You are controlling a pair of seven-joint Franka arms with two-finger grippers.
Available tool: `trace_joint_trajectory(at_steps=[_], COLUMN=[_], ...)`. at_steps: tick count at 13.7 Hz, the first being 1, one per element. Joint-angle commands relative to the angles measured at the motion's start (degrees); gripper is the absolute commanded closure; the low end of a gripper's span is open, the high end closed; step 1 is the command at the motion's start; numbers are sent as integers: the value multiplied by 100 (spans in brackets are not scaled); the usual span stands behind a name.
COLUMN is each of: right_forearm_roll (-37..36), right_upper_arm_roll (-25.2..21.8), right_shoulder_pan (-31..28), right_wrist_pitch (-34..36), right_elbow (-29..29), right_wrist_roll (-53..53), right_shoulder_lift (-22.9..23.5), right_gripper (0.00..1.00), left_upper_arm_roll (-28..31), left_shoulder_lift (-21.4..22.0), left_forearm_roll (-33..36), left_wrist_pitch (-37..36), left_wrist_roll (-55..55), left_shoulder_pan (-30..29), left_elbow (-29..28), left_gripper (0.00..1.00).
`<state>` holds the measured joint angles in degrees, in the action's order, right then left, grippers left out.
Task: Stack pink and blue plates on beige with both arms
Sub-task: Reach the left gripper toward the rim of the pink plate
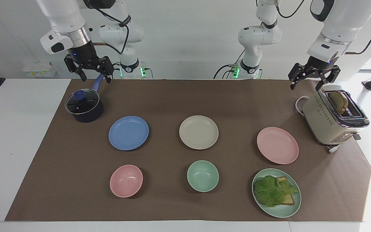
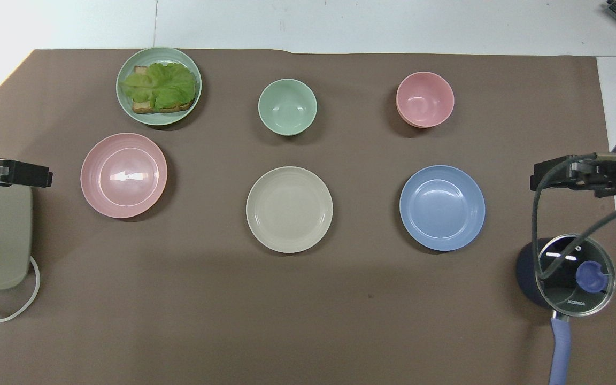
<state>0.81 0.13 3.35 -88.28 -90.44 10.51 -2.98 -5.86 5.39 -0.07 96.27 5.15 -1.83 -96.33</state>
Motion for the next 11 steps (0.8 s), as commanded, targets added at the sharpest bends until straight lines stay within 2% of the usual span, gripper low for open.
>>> trace_joint_trajectory(at_steps=[1, 5, 7, 9, 11], right_forearm_roll=[59, 59, 59, 59, 59], right_upper_arm_roll=[14, 14, 14, 5, -30], right_shoulder_pan=[-19, -18, -18, -18, -18], right_wrist_pitch=[-102, -102, -93, -93, -58], right_elbow=[-96, -105, -114, -114, -114], right_wrist_roll=[-22, -14, -5, -13, -13], right_shoulder_lift=[-63, -80, -89, -89, -89], right_gripper=[0, 0, 0, 0, 0], left_upper_arm_roll=[-21, -21, -21, -12, -12], left_shoulder_lift=[15, 15, -46, -196, -388], left_forearm_roll=[95, 95, 86, 60, 51], left_wrist_pitch=[-38, -46, 6, 879, 1612], left_wrist_roll=[74, 74, 91, 56, 74], left_shoulder_pan=[-45, -45, -54, -298, -405], left_elbow=[62, 62, -218, -1006, -1440], left_gripper=[0, 0, 0, 0, 0])
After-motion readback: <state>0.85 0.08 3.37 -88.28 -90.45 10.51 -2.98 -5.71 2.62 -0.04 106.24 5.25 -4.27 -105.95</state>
